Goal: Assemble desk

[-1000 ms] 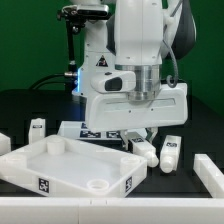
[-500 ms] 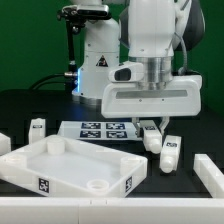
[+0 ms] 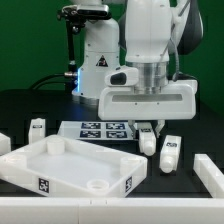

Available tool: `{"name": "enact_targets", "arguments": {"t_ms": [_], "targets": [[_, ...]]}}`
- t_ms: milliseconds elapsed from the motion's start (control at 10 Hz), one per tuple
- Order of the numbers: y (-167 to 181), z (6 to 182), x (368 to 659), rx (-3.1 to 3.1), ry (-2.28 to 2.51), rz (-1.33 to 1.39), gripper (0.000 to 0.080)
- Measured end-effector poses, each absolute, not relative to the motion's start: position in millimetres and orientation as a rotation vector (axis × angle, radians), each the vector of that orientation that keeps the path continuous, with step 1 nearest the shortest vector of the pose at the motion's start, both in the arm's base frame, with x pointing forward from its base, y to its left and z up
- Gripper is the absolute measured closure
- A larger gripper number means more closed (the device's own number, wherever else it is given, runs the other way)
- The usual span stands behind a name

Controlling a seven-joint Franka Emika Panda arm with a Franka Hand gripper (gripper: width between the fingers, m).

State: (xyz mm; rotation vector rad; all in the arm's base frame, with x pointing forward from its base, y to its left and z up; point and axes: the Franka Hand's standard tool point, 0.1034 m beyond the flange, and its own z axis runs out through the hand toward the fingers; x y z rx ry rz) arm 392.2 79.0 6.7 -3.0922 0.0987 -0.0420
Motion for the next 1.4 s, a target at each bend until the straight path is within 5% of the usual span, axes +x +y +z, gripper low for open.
{"name": "enact_targets", "arguments": {"t_ms": [200, 400, 600, 1400], "targets": [[79.0, 6.7, 392.2, -3.092, 0.096, -0.042, 0.053], [77.7, 5.8, 390.7, -3.092, 0.103, -0.025, 0.0225], [74.1, 4.5, 388.6, -3.089, 0.129, 0.004, 0.0165], [70.2, 3.3, 386.9, -3.083, 0.17, 0.037, 0.0151]]}}
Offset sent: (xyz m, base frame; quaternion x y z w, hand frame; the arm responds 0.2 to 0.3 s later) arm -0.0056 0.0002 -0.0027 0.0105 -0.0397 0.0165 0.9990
